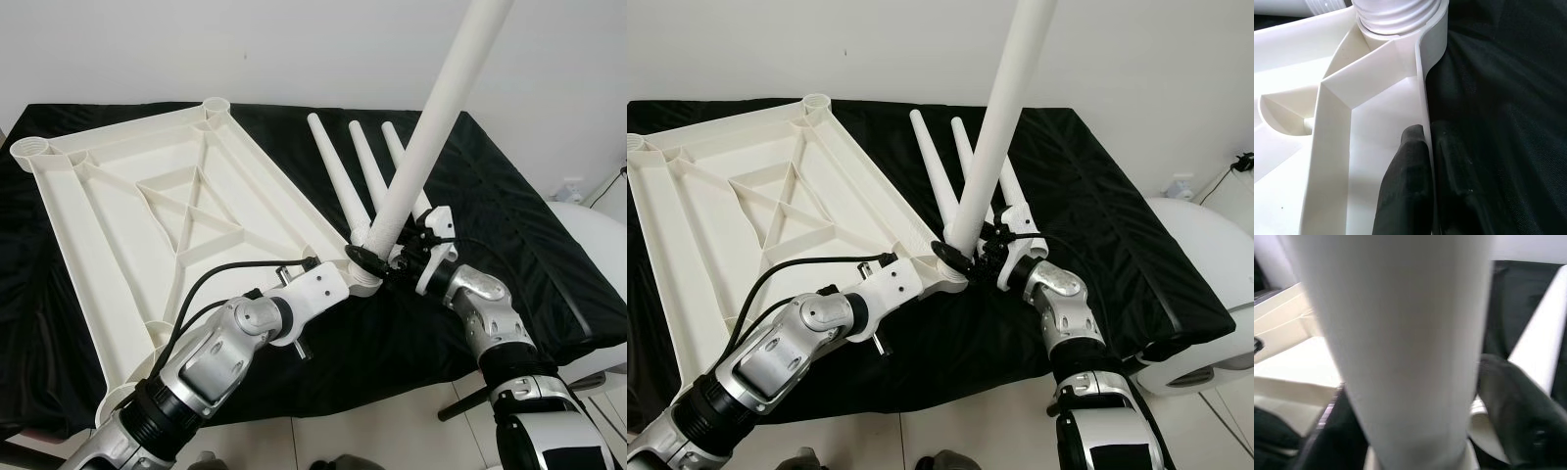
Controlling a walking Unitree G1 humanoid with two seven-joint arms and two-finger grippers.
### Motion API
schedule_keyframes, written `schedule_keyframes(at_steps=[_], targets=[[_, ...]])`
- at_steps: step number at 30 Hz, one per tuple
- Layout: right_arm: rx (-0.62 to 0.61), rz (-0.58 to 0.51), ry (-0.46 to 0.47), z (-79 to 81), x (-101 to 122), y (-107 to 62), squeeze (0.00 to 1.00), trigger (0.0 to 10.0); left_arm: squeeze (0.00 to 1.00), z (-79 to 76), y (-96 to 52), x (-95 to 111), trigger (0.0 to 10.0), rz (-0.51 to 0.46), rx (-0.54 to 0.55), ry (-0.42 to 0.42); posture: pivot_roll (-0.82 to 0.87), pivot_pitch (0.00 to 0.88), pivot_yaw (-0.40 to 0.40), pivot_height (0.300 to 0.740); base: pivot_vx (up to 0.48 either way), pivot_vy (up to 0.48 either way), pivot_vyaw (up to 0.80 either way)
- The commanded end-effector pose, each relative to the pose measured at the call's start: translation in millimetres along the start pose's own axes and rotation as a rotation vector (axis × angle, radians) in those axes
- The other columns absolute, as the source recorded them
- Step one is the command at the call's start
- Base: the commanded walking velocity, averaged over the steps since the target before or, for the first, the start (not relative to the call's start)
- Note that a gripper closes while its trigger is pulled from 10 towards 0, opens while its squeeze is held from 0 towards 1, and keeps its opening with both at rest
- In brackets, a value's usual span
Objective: Building children table
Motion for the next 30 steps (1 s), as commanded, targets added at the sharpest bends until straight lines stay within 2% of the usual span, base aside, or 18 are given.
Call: schedule_keyframes(at_steps=[1,13,14,15,25,30], targets=[[0.015,0.032,0.011,-0.1,-8.3,-5.7,0.0,0.0,0.0,-16.3,5.1,-6.1,10.0,0.017,-0.118,-0.007,0.02,0.0,-0.087,0.74,0.0,0.0,0.0],[0.026,0.008,0.016,1.9,-8.2,-9.1,0.0,0.0,0.0,-16.8,5.5,-5.5,10.0,0.013,-0.122,-0.005,0.01,0.0,-0.087,0.74,0.0,0.0,0.0],[0.023,0.002,0.017,2.3,-7.8,-9.3,0.0,1.6,0.0,-17.0,5.4,-5.5,10.0,0.013,-0.122,-0.006,0.01,0.0,-0.087,0.74,0.0,0.0,0.0],[0.011,-0.004,0.025,2.6,-7.4,-8.8,0.0,10.0,0.0,-17.3,5.4,-5.3,10.0,0.013,-0.123,-0.007,0.01,0.0,-0.088,0.74,0.0,0.0,0.0],[-0.07,-0.096,0.069,11.6,1.4,1.4,0.0,10.0,0.0,-18.6,5.5,-5.4,10.0,0.013,-0.125,-0.009,0.01,0.0,-0.091,0.74,0.0,0.0,0.0],[-0.173,-0.154,0.071,19.0,6.5,12.8,0.0,10.0,0.0,-18.9,5.7,-5.9,10.0,0.013,-0.125,-0.008,0.01,0.0,-0.093,0.74,0.0,0.0,0.0]])
Point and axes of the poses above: a point about 5 cm out from each wrist's last joint towards the gripper, its own y axis pointing out of the wrist towards the gripper, its own x axis along the axis of the wrist's last joint, z = x × y, the point moved 1 cm from there along y, pointing out of the wrist towards the gripper, and after that the axes turned 9 degrees about y, right-handed, at the moved point
